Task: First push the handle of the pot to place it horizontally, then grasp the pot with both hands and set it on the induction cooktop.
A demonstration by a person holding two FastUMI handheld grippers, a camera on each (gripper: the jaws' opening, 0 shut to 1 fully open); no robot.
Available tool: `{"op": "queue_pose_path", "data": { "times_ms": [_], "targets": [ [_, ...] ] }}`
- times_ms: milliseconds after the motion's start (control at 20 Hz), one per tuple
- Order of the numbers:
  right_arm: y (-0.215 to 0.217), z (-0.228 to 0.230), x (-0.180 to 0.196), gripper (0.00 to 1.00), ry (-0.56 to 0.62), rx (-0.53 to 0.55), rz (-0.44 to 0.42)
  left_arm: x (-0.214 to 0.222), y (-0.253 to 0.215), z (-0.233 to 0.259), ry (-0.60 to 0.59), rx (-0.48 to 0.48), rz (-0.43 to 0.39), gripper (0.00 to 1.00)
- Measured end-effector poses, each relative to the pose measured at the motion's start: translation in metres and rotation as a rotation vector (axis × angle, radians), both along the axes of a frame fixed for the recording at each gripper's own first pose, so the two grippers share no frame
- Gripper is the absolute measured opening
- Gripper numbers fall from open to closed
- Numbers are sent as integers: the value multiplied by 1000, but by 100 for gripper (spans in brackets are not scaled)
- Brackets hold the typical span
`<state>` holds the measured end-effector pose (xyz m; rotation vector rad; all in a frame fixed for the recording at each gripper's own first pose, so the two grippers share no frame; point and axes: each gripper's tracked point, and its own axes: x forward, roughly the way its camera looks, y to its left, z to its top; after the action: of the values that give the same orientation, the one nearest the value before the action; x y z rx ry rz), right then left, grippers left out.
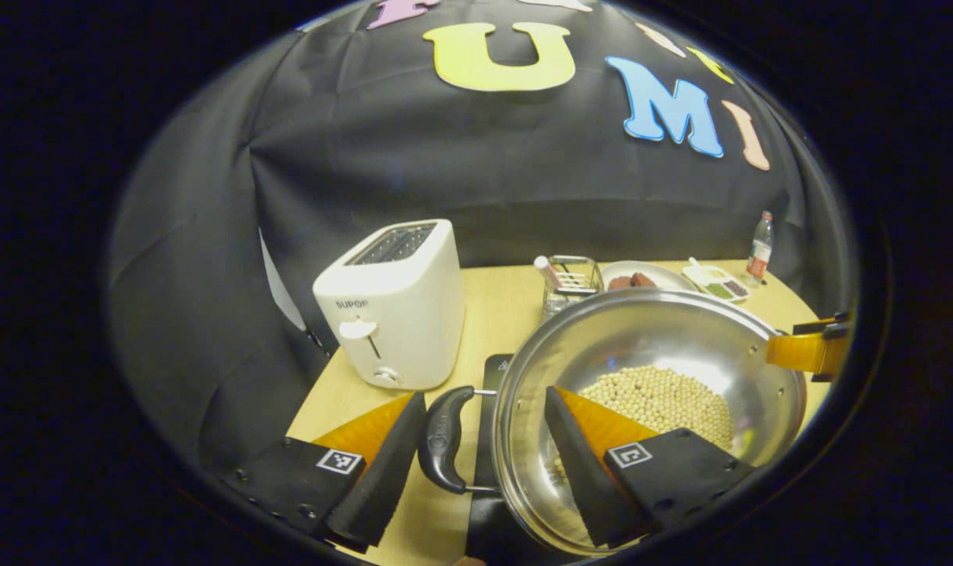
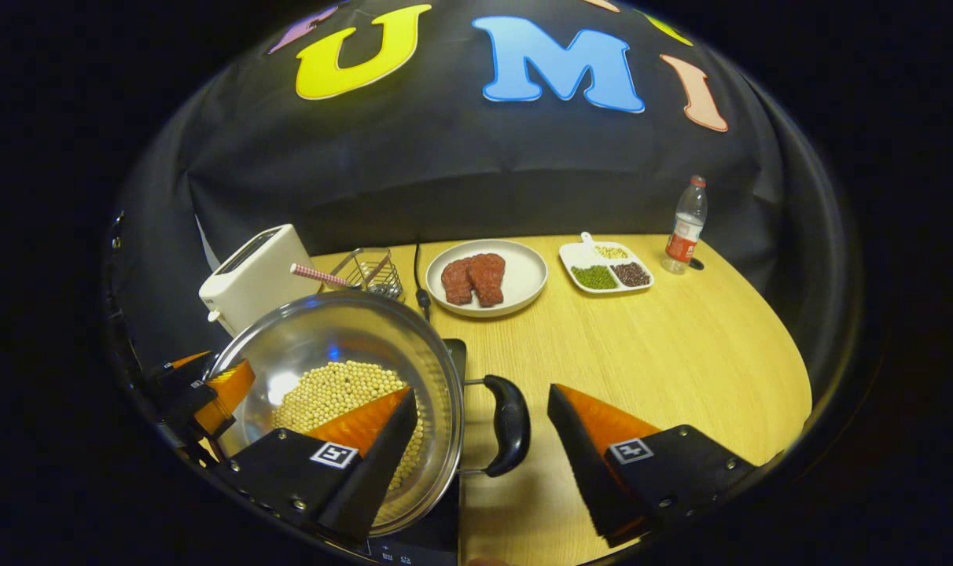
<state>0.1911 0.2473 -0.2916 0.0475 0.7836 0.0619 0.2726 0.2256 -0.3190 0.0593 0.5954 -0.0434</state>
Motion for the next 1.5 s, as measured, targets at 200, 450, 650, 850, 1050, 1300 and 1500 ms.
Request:
{"op": "queue_pose_path", "data": {
  "times_ms": [200, 450, 650, 850, 1050, 1300, 1500],
  "targets": [
    [-17, 34, -2, 98, -85, 7, 1, -4, 2, 50, -110, 18, 44, 98],
    [-53, 77, -20, 98, -196, -6, 34, -28, -28, 112, -209, -26, 76, 100],
    [-96, 114, -44, 98, -304, -29, 71, -63, -75, 156, -279, -43, 80, 98],
    [-140, 147, -75, 98, -392, -35, 81, -104, -131, 194, -339, -47, 62, 98],
    [-182, 168, -106, 97, -439, -33, 76, -144, -185, 225, -379, -66, 38, 100],
    [-226, 194, -149, 97, -486, -11, 65, -194, -236, 258, -439, -67, 14, 98],
    [-247, 210, -176, 94, -514, -11, 78, -232, -263, 286, -487, -92, 15, 100]
  ]
}}
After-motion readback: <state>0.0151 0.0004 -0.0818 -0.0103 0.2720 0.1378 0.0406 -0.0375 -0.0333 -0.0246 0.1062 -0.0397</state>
